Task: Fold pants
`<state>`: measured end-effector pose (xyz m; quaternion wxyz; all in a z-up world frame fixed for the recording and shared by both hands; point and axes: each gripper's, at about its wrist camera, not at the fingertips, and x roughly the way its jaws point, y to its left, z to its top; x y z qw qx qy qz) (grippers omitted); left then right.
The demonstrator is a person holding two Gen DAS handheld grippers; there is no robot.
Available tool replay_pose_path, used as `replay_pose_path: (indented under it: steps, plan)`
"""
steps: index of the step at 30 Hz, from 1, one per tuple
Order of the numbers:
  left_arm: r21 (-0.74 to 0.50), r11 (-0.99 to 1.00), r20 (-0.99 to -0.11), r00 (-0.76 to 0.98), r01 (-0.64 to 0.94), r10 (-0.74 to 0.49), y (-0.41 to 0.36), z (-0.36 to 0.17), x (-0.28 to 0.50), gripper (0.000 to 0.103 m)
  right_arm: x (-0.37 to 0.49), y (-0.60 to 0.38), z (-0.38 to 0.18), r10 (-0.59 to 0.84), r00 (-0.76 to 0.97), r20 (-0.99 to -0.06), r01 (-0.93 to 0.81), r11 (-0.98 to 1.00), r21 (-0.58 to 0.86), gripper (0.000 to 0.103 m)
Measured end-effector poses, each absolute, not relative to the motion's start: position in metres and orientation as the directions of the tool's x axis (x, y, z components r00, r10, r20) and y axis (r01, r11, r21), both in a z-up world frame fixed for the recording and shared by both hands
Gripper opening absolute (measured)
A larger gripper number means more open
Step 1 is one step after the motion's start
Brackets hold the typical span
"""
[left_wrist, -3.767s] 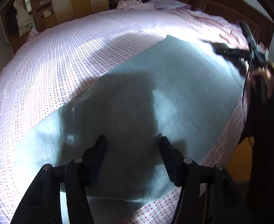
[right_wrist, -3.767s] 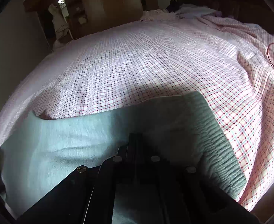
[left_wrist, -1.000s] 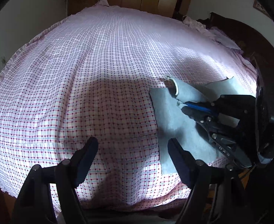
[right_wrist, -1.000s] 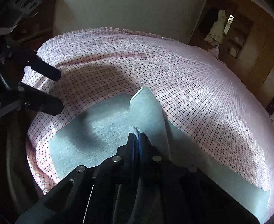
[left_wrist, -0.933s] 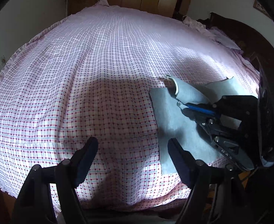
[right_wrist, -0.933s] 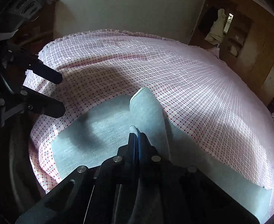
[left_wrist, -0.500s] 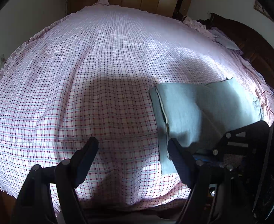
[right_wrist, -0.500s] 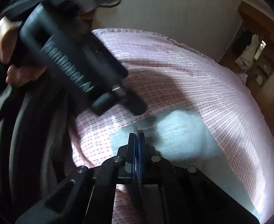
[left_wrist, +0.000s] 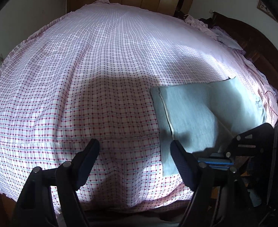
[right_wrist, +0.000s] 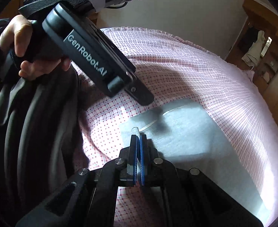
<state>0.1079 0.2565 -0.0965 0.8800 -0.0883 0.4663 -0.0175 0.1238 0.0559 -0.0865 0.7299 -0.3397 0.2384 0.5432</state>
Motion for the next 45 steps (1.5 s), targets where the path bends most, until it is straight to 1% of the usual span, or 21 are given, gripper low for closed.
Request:
replay_pose_path:
  steps: [5, 13, 18, 20, 22, 23, 25, 27, 31, 33, 34, 35, 36, 40, 43, 45]
  plan:
    - [-0.184, 0.981, -0.824, 0.553, -0.057, -0.123, 0.260, -0.099, 0.109, 0.081, 0.126, 0.054, -0.092, 0.628, 0.291, -0.722, -0.956, 0.161, -0.245, 0.000]
    - [-0.198, 0.978, -0.821, 0.557, -0.070, -0.126, 0.264, -0.099, 0.106, 0.081, 0.107, 0.073, -0.094, 0.650, 0.323, -0.688, -0.936, 0.110, -0.334, 0.000]
    - [-0.205, 0.976, -0.818, 0.560, -0.074, -0.130, 0.266, -0.099, 0.103, 0.081, 0.110, 0.083, -0.112, 0.618, 0.311, -0.722, -0.942, 0.101, -0.319, 0.000]
    - [-0.211, 0.975, -0.816, 0.562, -0.074, -0.134, 0.268, -0.098, 0.102, 0.081, 0.112, 0.079, -0.106, 0.645, 0.284, -0.709, -0.953, 0.107, -0.284, 0.000]
    - [-0.221, 0.972, -0.814, 0.563, -0.075, -0.142, 0.268, -0.098, 0.102, 0.081, 0.123, 0.072, -0.087, 0.705, 0.204, -0.679, -0.978, 0.115, -0.174, 0.000]
    - [-0.232, 0.970, -0.814, 0.560, -0.073, -0.152, 0.270, -0.099, 0.103, 0.081, 0.132, 0.068, -0.076, 0.730, 0.163, -0.664, -0.987, 0.121, -0.109, 0.001]
    - [-0.259, 0.964, -0.816, 0.548, -0.063, -0.184, 0.270, -0.101, 0.105, 0.081, 0.149, 0.065, -0.062, 0.740, 0.158, -0.654, -0.986, 0.148, -0.071, 0.007]
    - [-0.269, 0.961, -0.821, 0.536, -0.056, -0.198, 0.269, -0.103, 0.107, 0.081, 0.168, 0.067, -0.056, 0.712, 0.210, -0.670, -0.977, 0.178, -0.117, 0.008]
    - [-0.246, 0.968, -0.833, 0.523, -0.054, -0.182, 0.263, -0.104, 0.110, 0.081, 0.211, 0.081, -0.059, 0.625, 0.264, -0.735, -0.964, 0.185, -0.190, 0.008]
    - [-0.246, 0.968, -0.833, 0.522, -0.053, -0.184, 0.263, -0.104, 0.110, 0.081, 0.221, 0.087, -0.058, 0.614, 0.272, -0.741, -0.962, 0.161, -0.220, 0.012]
    - [-0.252, 0.966, -0.832, 0.522, -0.053, -0.188, 0.263, -0.105, 0.110, 0.081, 0.226, 0.090, -0.057, 0.614, 0.267, -0.743, -0.963, 0.140, -0.230, 0.019]
    - [-0.257, 0.965, -0.831, 0.522, -0.054, -0.192, 0.264, -0.104, 0.111, 0.081, 0.231, 0.092, -0.058, 0.610, 0.260, -0.748, -0.964, 0.120, -0.236, 0.029]
    - [-0.262, 0.964, -0.831, 0.521, -0.054, -0.196, 0.265, -0.105, 0.111, 0.081, 0.236, 0.096, -0.059, 0.599, 0.257, -0.758, -0.964, 0.099, -0.248, 0.032]
    - [-0.265, 0.963, -0.830, 0.519, -0.051, -0.202, 0.265, -0.104, 0.113, 0.081, 0.239, 0.109, -0.068, 0.544, 0.232, -0.807, -0.960, -0.003, -0.279, 0.033]
    - [-0.282, 0.958, -0.822, 0.528, -0.054, -0.212, 0.268, -0.103, 0.112, 0.081, 0.235, 0.113, -0.066, 0.558, 0.279, -0.782, -0.940, -0.009, -0.342, 0.033]
    - [-0.303, 0.951, -0.816, 0.531, -0.059, -0.227, 0.271, -0.103, 0.111, 0.081, 0.231, 0.114, -0.066, 0.555, 0.281, -0.783, -0.935, -0.025, -0.353, 0.031]
